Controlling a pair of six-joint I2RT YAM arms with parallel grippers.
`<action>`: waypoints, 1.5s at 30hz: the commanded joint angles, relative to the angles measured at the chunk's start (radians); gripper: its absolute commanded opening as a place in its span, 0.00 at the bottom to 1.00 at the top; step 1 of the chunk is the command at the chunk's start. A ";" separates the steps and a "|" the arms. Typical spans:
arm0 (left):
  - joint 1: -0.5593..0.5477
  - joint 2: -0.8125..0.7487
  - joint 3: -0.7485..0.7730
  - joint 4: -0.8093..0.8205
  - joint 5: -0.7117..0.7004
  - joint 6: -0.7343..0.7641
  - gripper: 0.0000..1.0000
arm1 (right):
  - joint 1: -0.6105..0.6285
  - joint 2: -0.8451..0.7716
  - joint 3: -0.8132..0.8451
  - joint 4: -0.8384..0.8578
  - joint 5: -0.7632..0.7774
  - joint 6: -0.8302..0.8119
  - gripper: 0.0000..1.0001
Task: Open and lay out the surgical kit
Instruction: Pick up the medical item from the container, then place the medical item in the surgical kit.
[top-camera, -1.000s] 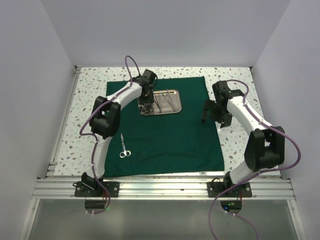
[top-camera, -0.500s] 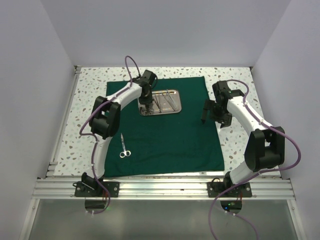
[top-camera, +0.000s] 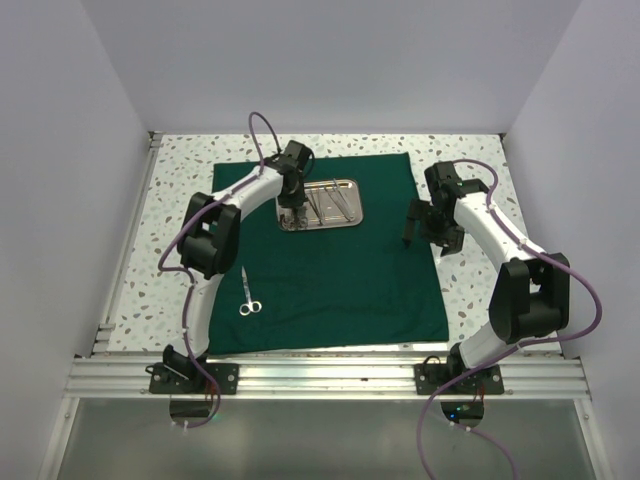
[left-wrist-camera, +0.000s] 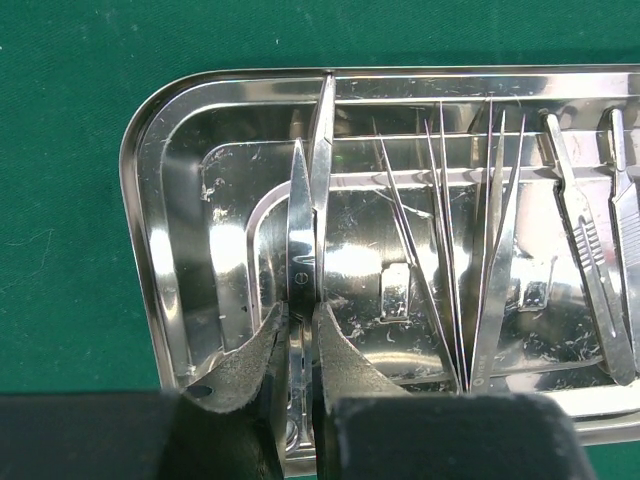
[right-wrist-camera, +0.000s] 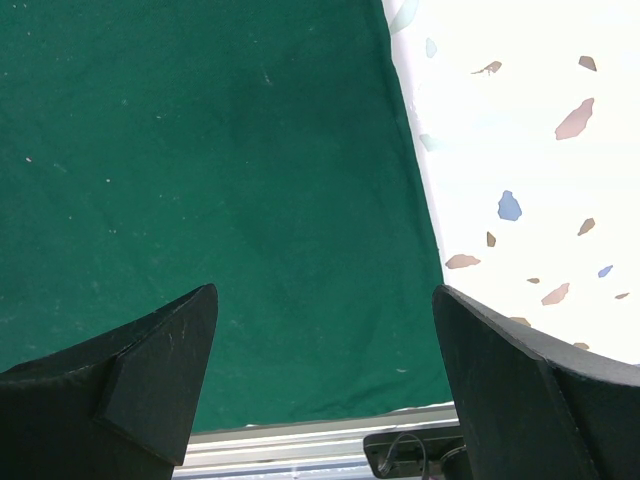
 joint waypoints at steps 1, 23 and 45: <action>0.015 0.013 -0.038 0.003 0.008 0.009 0.05 | 0.004 -0.002 0.022 -0.008 0.014 -0.023 0.93; -0.003 -0.282 0.024 -0.129 -0.045 0.007 0.00 | 0.004 0.001 0.042 0.035 -0.041 -0.015 0.93; -0.110 -0.912 -0.952 -0.080 -0.090 -0.198 0.00 | 0.020 0.012 -0.056 0.128 -0.171 0.028 0.92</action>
